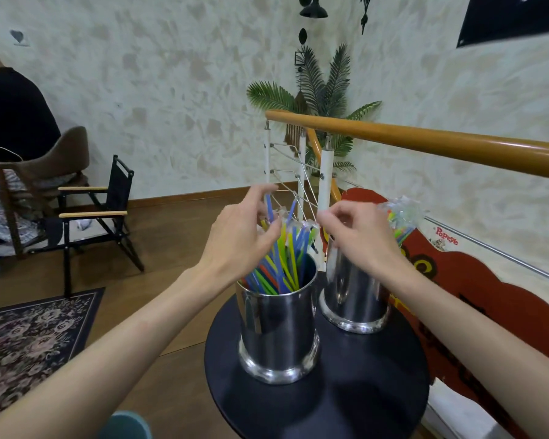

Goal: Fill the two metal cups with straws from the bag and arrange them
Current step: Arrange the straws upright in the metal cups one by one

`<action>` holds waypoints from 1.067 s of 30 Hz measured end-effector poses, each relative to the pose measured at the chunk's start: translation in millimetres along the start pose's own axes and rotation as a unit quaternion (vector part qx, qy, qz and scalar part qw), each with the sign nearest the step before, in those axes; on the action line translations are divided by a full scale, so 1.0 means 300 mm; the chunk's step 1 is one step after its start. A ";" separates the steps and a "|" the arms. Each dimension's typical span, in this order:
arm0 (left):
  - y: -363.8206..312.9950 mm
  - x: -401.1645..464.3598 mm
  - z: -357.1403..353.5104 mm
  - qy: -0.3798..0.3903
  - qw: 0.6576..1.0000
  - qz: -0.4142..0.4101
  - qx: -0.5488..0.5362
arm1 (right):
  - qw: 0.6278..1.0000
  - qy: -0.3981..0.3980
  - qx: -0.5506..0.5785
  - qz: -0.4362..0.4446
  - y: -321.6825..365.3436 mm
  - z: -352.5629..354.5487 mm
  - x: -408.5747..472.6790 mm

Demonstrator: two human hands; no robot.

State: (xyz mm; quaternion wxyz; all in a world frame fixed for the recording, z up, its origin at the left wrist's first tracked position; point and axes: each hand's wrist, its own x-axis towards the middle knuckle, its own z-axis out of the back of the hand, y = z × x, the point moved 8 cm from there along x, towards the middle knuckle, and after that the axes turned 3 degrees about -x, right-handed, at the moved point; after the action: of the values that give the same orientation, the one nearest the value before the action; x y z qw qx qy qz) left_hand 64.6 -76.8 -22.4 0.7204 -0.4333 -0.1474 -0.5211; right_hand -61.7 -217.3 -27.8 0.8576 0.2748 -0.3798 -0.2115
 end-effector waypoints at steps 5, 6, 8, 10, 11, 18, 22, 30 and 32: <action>-0.007 -0.016 -0.027 0.043 0.992 -0.018 0.115 | 0.996 0.052 -0.043 -0.059 -0.124 -0.051 0.047; -0.005 -0.018 -0.032 0.047 0.991 -0.012 0.127 | 0.995 0.072 -0.046 -0.057 -0.138 -0.074 0.050; -0.001 -0.025 -0.043 0.056 0.989 0.002 0.136 | 0.993 0.098 -0.035 -0.048 -0.153 -0.113 0.051; 0.005 -0.032 -0.056 0.070 0.988 0.016 0.135 | 0.993 0.113 -0.013 -0.036 -0.156 -0.140 0.049; 0.009 -0.036 -0.061 0.075 0.988 0.021 0.132 | 0.992 0.118 -0.004 -0.030 -0.153 -0.147 0.047; 0.023 -0.047 -0.088 0.092 0.986 0.031 0.133 | 0.991 0.131 -0.004 0.002 -0.118 -0.177 0.036; 0.021 -0.041 -0.090 0.086 0.988 0.045 0.116 | 0.990 0.134 -0.005 0.032 -0.079 -0.195 0.036; 0.053 -0.034 -0.080 0.066 0.993 0.086 0.049 | 0.982 0.173 0.031 0.071 -0.048 -0.226 0.031; 0.064 -0.031 -0.081 0.069 0.992 0.094 0.037 | 0.981 0.179 0.019 0.076 -0.052 -0.228 0.030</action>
State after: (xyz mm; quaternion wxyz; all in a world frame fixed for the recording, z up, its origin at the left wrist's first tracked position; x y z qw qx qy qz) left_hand 71.9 -88.4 -51.9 0.7903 -0.3811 -0.0747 -0.4740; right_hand -6.0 -213.1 -71.1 0.9198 0.2953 -0.2437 -0.0857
